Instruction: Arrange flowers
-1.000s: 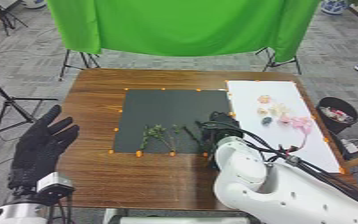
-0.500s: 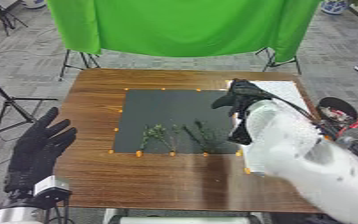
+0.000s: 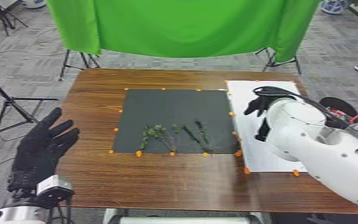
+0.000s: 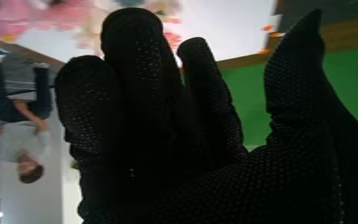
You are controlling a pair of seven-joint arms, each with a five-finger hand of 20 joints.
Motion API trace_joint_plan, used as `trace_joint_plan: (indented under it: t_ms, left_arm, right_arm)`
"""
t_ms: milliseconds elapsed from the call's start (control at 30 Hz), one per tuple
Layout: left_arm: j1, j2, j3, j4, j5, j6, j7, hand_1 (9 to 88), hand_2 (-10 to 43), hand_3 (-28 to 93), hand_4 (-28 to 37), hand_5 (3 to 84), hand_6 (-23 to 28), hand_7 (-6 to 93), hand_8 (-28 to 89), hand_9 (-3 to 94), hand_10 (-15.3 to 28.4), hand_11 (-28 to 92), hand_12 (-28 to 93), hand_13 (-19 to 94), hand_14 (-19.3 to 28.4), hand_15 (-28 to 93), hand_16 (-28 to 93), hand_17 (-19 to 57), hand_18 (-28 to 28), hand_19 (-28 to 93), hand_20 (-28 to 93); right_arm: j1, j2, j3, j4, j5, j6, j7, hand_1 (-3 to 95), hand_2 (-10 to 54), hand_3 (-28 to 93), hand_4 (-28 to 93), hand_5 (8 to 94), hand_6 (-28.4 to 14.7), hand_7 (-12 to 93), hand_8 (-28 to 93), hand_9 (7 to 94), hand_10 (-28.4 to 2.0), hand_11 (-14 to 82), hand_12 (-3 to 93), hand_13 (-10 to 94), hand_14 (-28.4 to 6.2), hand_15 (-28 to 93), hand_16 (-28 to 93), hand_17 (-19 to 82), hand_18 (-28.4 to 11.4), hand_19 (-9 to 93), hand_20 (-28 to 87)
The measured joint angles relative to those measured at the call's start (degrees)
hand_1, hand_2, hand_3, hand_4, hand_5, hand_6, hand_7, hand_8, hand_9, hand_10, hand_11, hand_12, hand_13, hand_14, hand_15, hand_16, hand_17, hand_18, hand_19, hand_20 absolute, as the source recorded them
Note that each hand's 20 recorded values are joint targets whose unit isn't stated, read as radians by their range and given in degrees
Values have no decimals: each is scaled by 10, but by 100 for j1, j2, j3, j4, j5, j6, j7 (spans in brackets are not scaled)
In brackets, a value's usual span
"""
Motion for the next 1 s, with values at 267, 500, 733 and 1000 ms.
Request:
trace_joint_plan:
  t_ms: [267,500,733,1000]
  left_arm:
    - [-91,-122,13,1,80,-22,-152,300,70,643,-205,349,86,105,-81,306,189,282,109,196,258,553,-120,-79,260,509,49]
    - [-145,-176,26,8,106,-42,-208,300,70,644,-206,350,87,105,-81,308,189,285,109,198,258,555,-121,-78,259,509,49]
    - [-301,-112,167,57,84,-65,-177,300,70,645,-206,351,87,105,-81,308,189,286,108,198,258,555,-122,-79,258,510,49]
    - [-354,12,210,76,13,-77,-75,299,70,647,-206,351,86,106,-81,308,189,286,107,198,257,557,-122,-79,258,510,49]
  right_arm:
    - [-47,16,77,327,199,-16,173,342,1,705,-167,583,-96,166,-79,668,-241,171,149,766,-151,581,106,607,-131,932,-48]
    - [-6,-16,-58,550,233,12,195,348,0,715,-168,571,-96,158,-79,664,-237,175,150,759,-148,584,109,602,-131,932,-44]
    - [202,-43,-386,718,212,136,174,368,-15,725,-176,567,-93,159,-79,666,-231,181,150,764,-139,582,108,602,-129,932,-49]
    - [513,-42,-798,922,102,273,191,397,-24,734,-186,562,-86,168,-81,676,-226,185,149,770,-132,577,107,603,-127,932,-54]
